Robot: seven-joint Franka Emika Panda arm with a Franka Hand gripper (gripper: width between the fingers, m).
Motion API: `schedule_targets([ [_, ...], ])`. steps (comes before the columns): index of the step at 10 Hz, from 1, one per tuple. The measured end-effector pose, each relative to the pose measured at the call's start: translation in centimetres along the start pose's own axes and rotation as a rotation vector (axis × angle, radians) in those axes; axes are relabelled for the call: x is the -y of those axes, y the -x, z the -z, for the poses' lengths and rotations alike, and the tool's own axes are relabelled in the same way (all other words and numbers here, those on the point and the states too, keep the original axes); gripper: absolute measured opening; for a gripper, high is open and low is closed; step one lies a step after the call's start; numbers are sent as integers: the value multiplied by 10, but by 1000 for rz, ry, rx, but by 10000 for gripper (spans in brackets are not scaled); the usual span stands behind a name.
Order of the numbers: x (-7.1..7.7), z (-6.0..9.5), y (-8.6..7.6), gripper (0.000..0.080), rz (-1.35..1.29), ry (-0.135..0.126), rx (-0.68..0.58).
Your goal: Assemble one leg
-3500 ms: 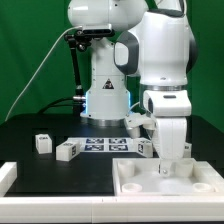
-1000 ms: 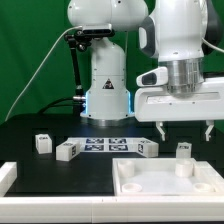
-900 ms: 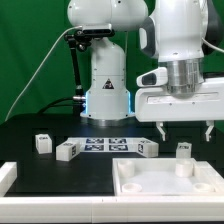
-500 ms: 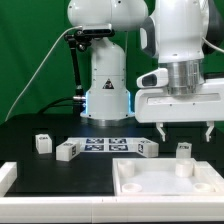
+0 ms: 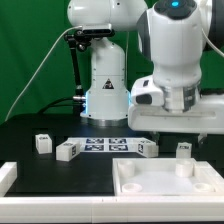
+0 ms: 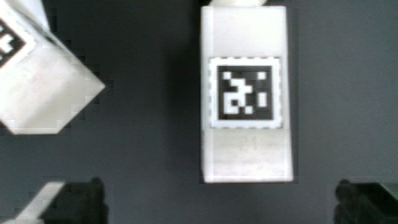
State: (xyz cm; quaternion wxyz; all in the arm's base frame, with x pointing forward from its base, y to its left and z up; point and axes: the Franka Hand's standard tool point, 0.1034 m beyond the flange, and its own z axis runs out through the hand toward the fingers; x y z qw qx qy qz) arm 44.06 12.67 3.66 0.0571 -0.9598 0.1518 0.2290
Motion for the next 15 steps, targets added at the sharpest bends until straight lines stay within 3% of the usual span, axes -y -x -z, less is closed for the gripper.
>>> schedule_targets([
  [3, 3, 0, 2, 649, -7, 20, 248],
  [6, 9, -6, 8, 649, -22, 13, 464],
  [12, 10, -33, 7, 649, -25, 14, 418],
  [15, 9, -36, 6, 638, -29, 14, 407],
])
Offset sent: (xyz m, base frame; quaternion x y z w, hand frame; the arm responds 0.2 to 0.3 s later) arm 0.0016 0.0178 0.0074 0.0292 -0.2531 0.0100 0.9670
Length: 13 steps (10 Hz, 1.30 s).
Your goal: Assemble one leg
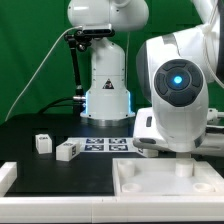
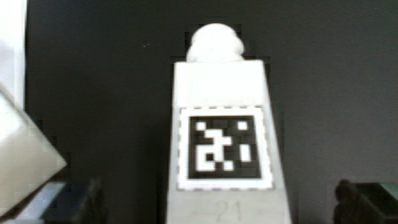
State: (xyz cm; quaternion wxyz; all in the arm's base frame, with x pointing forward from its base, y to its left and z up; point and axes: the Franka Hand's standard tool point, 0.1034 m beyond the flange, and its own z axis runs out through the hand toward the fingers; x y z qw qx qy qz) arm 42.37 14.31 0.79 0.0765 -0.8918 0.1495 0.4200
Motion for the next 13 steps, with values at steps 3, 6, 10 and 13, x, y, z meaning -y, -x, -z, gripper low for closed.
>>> schedule_targets([
  [3, 0, 0, 0, 290, 0, 0, 0],
  [6, 0, 0, 0, 290, 0, 0, 1],
  [10, -1, 10, 8, 290, 3, 3, 11],
  [13, 2, 54, 43, 291, 29, 11, 5],
])
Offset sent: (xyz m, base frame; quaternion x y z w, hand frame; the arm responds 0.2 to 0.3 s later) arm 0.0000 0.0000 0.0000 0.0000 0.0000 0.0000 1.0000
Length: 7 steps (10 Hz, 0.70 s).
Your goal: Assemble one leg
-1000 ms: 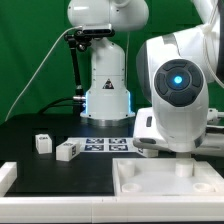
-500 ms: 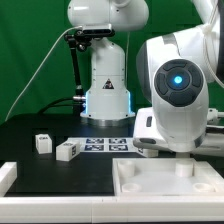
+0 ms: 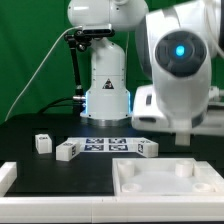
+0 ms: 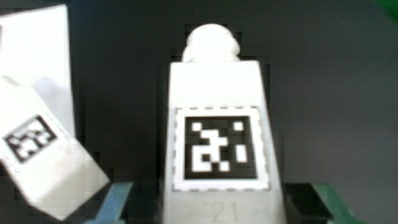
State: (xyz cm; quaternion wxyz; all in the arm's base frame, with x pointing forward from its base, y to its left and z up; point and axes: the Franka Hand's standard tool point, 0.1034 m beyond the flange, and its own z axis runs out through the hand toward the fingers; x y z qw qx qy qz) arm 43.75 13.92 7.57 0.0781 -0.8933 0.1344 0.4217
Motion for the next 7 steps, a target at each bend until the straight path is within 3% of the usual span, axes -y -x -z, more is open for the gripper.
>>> schedule_targets([
  [1, 1, 9, 5, 291, 6, -4, -22],
  [3, 1, 5, 3, 291, 3, -3, -21],
  [4, 8, 12, -8, 291, 11, -21, -142],
  [5, 7, 19, -12, 291, 50, -11, -260],
  [6, 5, 32, -27, 291, 103, 21, -427],
  [7, 6, 46, -26, 291, 134, 40, -540],
])
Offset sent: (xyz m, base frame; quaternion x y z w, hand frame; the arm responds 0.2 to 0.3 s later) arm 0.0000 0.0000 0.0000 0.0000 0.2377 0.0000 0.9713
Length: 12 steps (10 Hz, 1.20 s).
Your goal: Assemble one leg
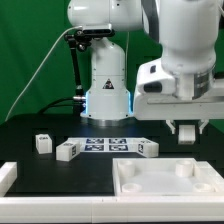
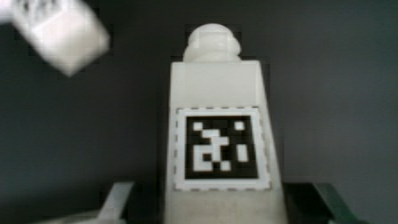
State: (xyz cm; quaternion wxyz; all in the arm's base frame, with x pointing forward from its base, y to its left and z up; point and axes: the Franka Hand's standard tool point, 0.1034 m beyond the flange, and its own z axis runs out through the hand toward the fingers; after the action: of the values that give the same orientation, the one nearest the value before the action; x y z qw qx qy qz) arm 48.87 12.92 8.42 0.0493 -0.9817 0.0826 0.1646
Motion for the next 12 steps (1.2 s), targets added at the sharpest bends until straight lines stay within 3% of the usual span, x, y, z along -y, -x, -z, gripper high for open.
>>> schedule_targets([
  [2, 8, 25, -8, 291, 36, 8, -112],
  [3, 16, 35, -15, 291, 42, -3, -215],
  [5, 19, 30, -12, 291, 58, -29, -344],
  [7, 34, 33, -15, 291, 140, -55, -557],
  [9, 50, 47, -17, 291, 186, -95, -706],
  [10, 58, 51, -20, 291, 229, -101, -771],
  [11, 55, 51, -23, 291, 259, -77, -767],
  [12, 54, 51, -23, 291, 242, -82, -766],
])
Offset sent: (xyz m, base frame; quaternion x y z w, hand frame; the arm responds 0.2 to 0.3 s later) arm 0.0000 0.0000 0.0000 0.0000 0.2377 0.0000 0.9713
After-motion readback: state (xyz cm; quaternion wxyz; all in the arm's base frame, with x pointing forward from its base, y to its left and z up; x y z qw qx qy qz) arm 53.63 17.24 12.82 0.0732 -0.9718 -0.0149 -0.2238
